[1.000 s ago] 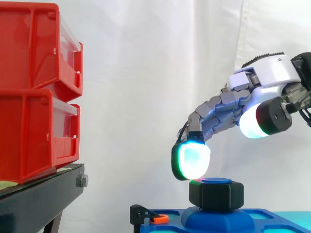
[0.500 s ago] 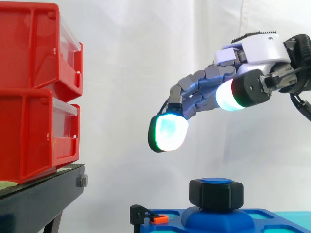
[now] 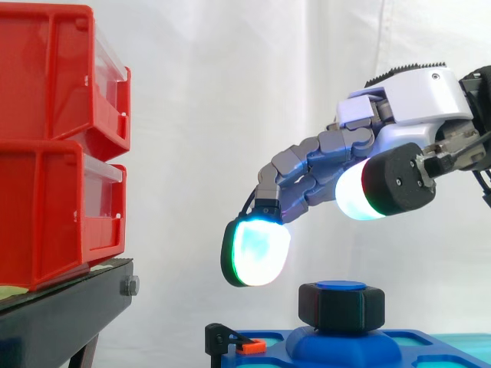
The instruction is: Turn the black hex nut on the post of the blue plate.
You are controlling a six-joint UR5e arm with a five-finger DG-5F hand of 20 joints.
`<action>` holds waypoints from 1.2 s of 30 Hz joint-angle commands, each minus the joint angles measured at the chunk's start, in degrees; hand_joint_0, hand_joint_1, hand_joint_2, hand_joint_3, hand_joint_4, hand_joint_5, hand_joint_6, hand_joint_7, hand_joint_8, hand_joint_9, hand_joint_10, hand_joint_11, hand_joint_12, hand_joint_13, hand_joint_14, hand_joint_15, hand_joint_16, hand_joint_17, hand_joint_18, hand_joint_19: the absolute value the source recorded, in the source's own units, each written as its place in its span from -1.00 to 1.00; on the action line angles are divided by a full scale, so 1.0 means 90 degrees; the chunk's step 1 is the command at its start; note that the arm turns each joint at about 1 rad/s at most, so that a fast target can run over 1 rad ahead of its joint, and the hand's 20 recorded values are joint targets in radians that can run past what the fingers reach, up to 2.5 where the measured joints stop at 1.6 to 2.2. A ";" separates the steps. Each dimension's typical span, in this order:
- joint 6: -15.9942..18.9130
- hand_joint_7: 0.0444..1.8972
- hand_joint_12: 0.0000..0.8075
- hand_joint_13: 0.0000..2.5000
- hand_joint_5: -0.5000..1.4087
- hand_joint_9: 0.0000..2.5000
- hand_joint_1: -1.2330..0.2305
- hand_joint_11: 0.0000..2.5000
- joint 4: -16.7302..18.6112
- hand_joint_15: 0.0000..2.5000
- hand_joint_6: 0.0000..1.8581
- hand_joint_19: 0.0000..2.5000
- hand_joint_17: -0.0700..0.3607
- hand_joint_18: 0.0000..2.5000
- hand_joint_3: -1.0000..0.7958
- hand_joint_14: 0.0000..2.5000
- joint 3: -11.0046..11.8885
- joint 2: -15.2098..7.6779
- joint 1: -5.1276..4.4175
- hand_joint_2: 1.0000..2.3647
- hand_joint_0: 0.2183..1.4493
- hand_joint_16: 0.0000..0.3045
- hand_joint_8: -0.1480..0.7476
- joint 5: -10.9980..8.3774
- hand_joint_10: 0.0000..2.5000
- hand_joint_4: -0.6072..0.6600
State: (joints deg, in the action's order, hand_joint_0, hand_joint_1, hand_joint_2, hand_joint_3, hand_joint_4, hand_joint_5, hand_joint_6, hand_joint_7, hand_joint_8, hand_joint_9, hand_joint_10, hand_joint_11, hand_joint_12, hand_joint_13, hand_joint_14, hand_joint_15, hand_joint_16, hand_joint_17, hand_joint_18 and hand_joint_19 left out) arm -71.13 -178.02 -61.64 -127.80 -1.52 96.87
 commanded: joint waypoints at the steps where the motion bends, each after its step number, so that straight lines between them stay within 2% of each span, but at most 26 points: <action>1: -0.0007 -0.08 0.00 -0.91 -0.66 -0.69 0.15 -1.00 -0.0025 -1.00 -0.46 -0.87 -0.13 -1.00 -0.44 -1.00 -0.0026 0.0000 -0.0036 -1.00 -0.58 -0.66 0.01 -0.0011 -1.00 0.36; 11: -0.0017 -0.08 -0.01 -0.92 -0.66 -0.70 0.14 -1.00 -0.0259 -1.00 -0.46 -0.87 -0.14 -1.00 -0.44 -1.00 -0.0026 0.0000 -0.0026 -1.00 -0.58 -0.66 0.01 0.0009 -1.00 0.36; 14: -0.0036 -0.08 -0.01 -0.92 -0.66 -0.70 0.14 -1.00 -0.0289 -1.00 -0.46 -0.86 -0.14 -1.00 -0.44 -1.00 -0.0026 0.0000 0.0042 -1.00 -0.58 -0.66 0.00 0.0028 -1.00 0.37; 29: -0.0193 -0.08 -0.02 -0.92 -0.66 -0.69 0.14 -1.00 -0.0308 -1.00 -0.46 -0.87 -0.14 -1.00 -0.44 -1.00 -0.0026 0.0000 0.0188 -1.00 -0.57 -0.66 0.00 0.0321 -1.00 0.37; 36: -0.0241 -0.08 -0.02 -0.92 -0.66 -0.69 0.14 -1.00 -0.0298 -1.00 -0.46 -0.87 -0.14 -1.00 -0.44 -1.00 -0.0036 0.0000 0.0345 -1.00 -0.57 -0.66 0.00 0.0526 -1.00 0.37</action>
State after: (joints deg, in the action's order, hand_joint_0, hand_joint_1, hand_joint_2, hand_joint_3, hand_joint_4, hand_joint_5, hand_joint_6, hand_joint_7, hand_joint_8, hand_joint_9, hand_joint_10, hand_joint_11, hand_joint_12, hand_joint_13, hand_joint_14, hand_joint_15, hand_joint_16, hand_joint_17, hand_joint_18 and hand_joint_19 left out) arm -73.12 -180.62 -61.91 -127.79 0.99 101.04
